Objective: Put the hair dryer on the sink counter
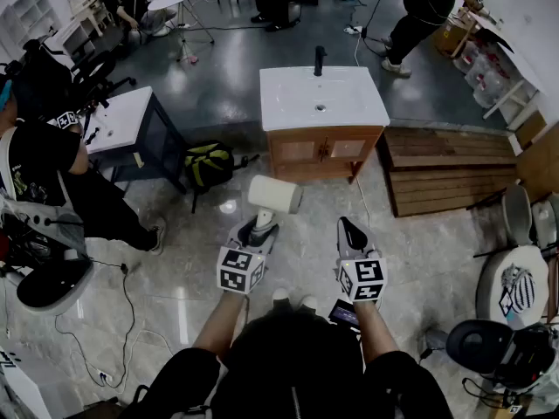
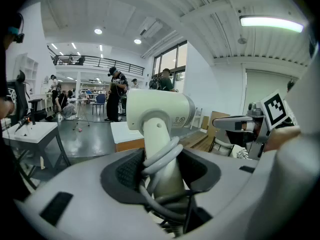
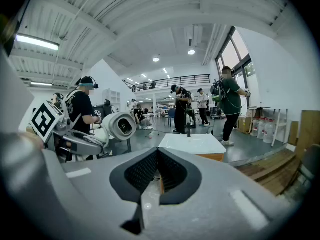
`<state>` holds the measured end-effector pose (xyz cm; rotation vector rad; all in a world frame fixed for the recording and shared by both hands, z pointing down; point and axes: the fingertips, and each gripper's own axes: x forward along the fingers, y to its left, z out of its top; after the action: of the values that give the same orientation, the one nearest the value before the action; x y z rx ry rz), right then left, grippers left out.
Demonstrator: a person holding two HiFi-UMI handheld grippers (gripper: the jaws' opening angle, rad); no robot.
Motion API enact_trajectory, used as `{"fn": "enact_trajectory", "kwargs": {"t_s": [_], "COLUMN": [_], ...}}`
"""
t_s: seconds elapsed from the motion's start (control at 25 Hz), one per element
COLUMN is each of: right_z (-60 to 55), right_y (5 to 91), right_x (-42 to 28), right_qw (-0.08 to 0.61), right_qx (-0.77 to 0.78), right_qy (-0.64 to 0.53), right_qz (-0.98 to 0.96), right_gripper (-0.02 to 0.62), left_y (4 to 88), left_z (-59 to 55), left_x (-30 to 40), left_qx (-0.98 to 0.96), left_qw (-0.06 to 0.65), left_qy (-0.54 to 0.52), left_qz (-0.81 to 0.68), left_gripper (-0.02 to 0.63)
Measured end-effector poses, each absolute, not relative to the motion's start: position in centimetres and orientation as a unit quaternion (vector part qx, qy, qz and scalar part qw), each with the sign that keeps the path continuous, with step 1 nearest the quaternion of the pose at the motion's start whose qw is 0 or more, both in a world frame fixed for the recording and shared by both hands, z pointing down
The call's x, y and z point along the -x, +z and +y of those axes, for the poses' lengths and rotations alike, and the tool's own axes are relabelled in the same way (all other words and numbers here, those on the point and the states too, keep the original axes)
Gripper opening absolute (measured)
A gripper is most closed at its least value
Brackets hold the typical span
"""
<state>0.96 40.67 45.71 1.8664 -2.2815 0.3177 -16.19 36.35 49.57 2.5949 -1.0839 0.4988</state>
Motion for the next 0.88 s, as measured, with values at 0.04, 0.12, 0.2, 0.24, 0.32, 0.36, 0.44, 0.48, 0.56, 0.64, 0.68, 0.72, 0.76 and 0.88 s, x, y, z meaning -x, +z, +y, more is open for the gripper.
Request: {"fn": "enact_trajectory", "kwargs": {"t_s": [0.04,0.12,0.2,0.24,0.32,0.36,0.44,0.48,0.56,0.64,0.68,0.72,0.76,0.88], "right_z": [40.70,40.75,40.76,40.76,40.76,40.76,40.76,40.78,40.82,40.79,40.73,40.65,40.56,40.27], "right_y": [45.60,45.44,45.37,45.37,45.42,45.47,45.51,45.47,45.31,45.22,45.22,45.24,45.24,45.19], "right_x": [-0.98,-1.02,-1.06,-1.10,-1.15,-1.15,-1.16,-1.16,-1.11,-1.01,-0.97,-0.96,-0.98,-1.04], "right_qw": [0.083,0.075,0.076,0.077,0.080,0.081,0.082,0.082,0.083,0.085,0.085,0.086,0.087,0.090], "right_qx": [-0.627,-0.626,-0.626,-0.627,-0.626,-0.625,-0.624,-0.623,-0.623,-0.623,-0.622,-0.622,-0.622,-0.623], "right_qy": [0.106,0.103,0.101,0.099,0.097,0.097,0.099,0.099,0.099,0.100,0.102,0.103,0.103,0.103], "right_qz": [-0.768,-0.769,-0.769,-0.769,-0.769,-0.770,-0.771,-0.771,-0.772,-0.771,-0.771,-0.771,-0.771,-0.770], "right_gripper": [0.003,0.006,0.006,0.006,0.006,0.005,0.005,0.005,0.005,0.005,0.005,0.005,0.005,0.005], "left_y": [49.52,49.44,49.40,49.40,49.42,49.42,49.32,49.25,49.10,48.98,48.95,48.95,48.97,48.94], "left_z": [36.39,36.49,36.58,36.61,36.68,36.71,36.74,36.74,36.74,36.69,36.63,36.55,36.45,36.11], "left_x": [16.12,16.03,16.02,16.03,16.08,16.10,16.14,16.14,16.18,16.28,16.33,16.35,16.34,16.36], "left_qx": [-0.899,-0.899,-0.899,-0.899,-0.898,-0.898,-0.899,-0.899,-0.898,-0.898,-0.898,-0.898,-0.898,-0.899], "left_qw": [0.142,0.142,0.143,0.144,0.145,0.145,0.145,0.145,0.145,0.147,0.147,0.148,0.148,0.149], "left_qy": [0.172,0.171,0.170,0.168,0.166,0.164,0.162,0.161,0.162,0.162,0.162,0.162,0.162,0.162], "left_qz": [-0.376,-0.377,-0.378,-0.379,-0.380,-0.381,-0.381,-0.381,-0.381,-0.381,-0.381,-0.381,-0.381,-0.379], "left_gripper": [0.204,0.204,0.204,0.204,0.204,0.204,0.203,0.203,0.203,0.204,0.202,0.202,0.202,0.202]}}
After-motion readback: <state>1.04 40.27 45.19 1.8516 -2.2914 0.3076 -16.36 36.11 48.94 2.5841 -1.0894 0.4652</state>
